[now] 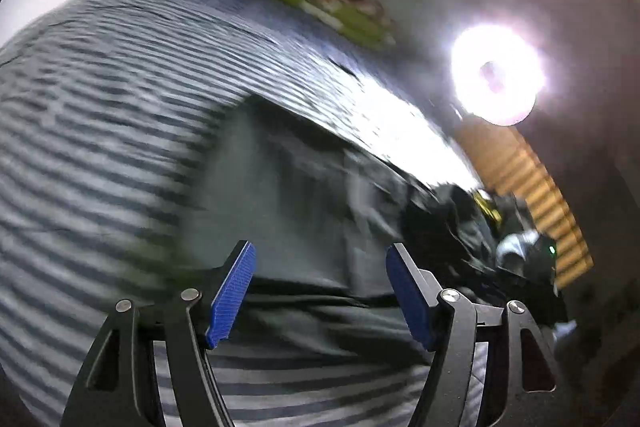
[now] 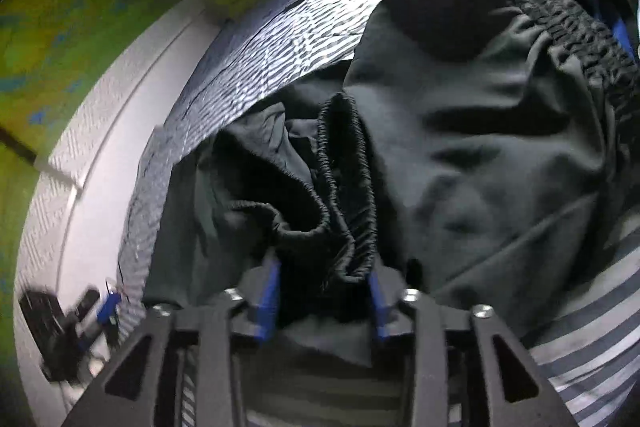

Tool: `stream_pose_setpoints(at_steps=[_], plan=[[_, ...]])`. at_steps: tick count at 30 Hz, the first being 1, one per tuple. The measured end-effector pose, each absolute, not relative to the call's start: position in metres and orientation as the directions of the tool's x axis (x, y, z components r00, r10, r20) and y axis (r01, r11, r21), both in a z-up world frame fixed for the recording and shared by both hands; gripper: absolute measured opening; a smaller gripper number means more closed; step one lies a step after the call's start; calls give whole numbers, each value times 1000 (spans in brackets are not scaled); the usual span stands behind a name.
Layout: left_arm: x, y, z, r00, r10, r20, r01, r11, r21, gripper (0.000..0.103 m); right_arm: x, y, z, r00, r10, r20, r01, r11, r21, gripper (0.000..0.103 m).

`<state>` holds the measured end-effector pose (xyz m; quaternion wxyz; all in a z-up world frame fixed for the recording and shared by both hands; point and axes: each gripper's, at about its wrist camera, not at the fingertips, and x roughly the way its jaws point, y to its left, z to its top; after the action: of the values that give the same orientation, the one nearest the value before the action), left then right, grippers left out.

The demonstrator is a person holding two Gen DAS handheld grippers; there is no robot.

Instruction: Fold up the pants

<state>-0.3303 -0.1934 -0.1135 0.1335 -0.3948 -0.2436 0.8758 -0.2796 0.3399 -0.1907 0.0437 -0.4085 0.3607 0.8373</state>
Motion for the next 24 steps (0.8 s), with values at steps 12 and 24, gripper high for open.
stream_pose_setpoints(at_steps=[12,24], plan=[[-450,10,-139,-347,486,-802,-237,-873,-427,72,-263,411,-219,-749,-501,-433,-231,-416,880,52],[-458,74,-173,-276,502,-820,-305,-854,-421,72,-298,423,-218,-681,-519,-517,-246,-504,828,52]])
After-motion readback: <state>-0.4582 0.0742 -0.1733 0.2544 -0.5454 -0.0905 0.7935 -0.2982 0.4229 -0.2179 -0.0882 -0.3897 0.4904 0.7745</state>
